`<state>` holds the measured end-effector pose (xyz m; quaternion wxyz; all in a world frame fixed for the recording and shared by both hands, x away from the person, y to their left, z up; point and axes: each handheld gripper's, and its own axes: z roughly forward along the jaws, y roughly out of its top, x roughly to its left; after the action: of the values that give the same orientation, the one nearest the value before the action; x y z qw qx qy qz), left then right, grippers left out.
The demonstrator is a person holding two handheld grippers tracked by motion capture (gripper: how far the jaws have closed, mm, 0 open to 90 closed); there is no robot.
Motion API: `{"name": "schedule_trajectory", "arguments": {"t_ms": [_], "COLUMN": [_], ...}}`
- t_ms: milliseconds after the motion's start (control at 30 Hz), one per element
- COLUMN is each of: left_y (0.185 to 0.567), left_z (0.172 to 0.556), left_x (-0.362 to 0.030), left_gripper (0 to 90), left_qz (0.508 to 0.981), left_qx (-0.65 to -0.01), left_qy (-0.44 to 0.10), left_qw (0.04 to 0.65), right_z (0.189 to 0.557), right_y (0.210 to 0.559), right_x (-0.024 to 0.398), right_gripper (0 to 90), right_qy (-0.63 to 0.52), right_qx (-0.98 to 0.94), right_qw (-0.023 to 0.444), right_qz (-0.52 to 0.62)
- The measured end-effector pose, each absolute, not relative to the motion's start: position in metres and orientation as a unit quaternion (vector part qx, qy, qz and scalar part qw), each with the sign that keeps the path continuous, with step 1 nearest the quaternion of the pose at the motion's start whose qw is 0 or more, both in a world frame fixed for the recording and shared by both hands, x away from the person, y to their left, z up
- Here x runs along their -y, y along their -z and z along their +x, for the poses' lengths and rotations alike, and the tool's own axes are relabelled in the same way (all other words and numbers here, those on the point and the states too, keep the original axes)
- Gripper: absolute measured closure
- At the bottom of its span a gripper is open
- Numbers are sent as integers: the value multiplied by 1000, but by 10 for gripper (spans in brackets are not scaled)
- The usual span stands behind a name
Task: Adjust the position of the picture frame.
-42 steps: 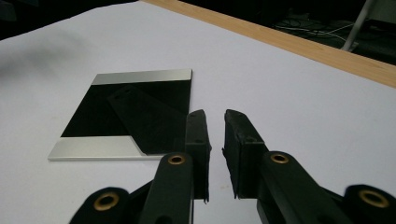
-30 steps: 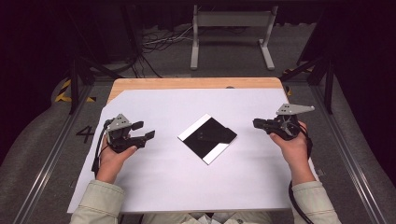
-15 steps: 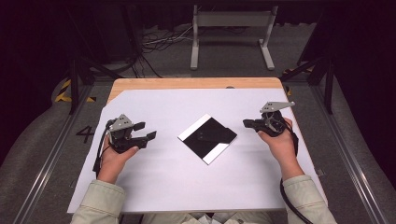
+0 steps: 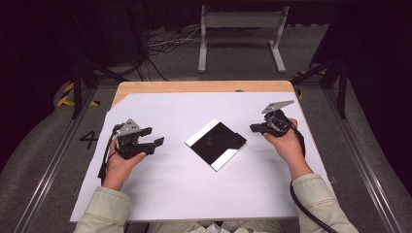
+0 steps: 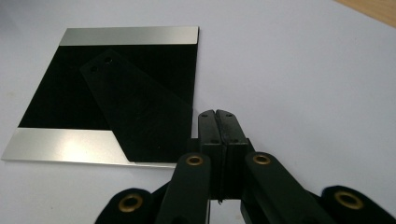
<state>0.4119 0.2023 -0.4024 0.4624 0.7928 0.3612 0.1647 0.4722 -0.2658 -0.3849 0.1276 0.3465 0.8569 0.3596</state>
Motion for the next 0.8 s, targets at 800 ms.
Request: {"name": "schedule_trajectory", "arguments": {"t_ms": [800], "left_y": [406], "left_z": [415], "left_x": [-200], "left_gripper": [330], "left_qz": [799], "left_qx": [-371], "left_qy": [-159], "left_qw": [445], "right_z": [485], "right_y": [414], "right_x": [258], "right_gripper": [900], "right_qy": [-331], "right_qx": [-866], "right_qw": [94], "right_qz": [362]}}
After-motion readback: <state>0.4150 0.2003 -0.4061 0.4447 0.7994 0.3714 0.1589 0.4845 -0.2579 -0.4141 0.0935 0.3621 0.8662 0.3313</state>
